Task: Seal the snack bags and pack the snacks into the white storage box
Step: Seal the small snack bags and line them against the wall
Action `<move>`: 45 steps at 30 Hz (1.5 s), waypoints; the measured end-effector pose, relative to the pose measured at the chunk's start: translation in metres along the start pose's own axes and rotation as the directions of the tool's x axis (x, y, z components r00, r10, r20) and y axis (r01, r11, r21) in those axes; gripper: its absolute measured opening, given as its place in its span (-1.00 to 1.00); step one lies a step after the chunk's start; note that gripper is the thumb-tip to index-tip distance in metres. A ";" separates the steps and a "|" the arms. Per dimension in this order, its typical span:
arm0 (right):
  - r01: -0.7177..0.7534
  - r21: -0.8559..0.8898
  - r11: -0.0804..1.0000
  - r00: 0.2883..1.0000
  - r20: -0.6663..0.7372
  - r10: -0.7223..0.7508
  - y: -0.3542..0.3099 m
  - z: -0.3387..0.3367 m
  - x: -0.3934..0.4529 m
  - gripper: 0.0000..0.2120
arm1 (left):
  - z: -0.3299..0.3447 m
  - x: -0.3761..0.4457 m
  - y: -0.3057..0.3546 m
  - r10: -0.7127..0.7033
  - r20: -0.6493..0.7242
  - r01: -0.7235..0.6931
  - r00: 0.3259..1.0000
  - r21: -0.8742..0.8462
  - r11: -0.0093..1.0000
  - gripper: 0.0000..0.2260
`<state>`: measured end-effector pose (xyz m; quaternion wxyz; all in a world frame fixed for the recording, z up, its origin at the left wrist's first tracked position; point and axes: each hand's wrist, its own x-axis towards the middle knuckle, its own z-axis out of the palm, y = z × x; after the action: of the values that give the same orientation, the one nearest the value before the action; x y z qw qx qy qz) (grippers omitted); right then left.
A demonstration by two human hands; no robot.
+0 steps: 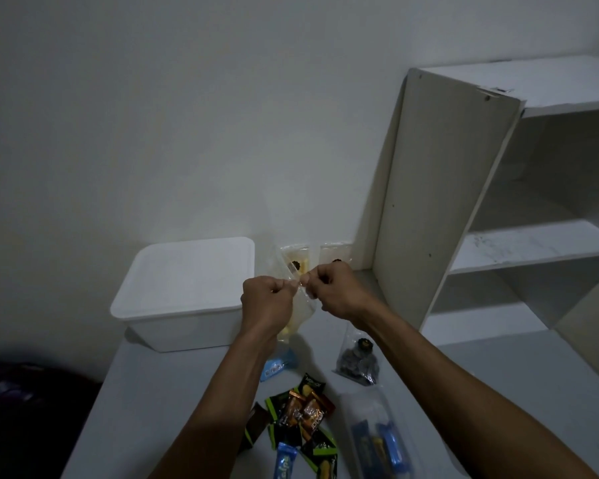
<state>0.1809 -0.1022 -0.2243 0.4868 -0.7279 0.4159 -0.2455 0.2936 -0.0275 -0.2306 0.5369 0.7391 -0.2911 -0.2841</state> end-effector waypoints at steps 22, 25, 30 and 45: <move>0.267 -0.406 0.874 0.957 0.221 -0.189 -0.018 -0.047 -0.004 -0.83 | -0.031 0.022 -0.023 0.190 0.019 -0.189 0.982 -0.054 0.981 -0.83; 0.258 -0.293 0.921 0.963 0.157 -0.220 -0.015 -0.054 -0.005 -0.87 | -0.032 0.021 -0.023 0.170 -0.034 -0.173 0.985 -0.199 0.965 -0.96; 0.161 -0.022 0.987 0.987 0.010 -0.161 0.015 -0.050 -0.019 -0.87 | -0.025 0.018 -0.037 -0.010 -0.037 -0.004 0.999 -0.347 0.938 -0.97; 0.008 0.122 0.992 0.974 -0.226 0.020 0.101 -0.045 0.072 -0.93 | 0.053 0.083 -0.065 -0.068 -0.166 0.019 0.984 -0.284 0.959 -0.93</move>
<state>0.1483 -0.2044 -0.3016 0.4804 -0.6627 0.4550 -0.3508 0.3189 -0.1052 -0.3154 0.6533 0.6836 -0.1835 -0.2685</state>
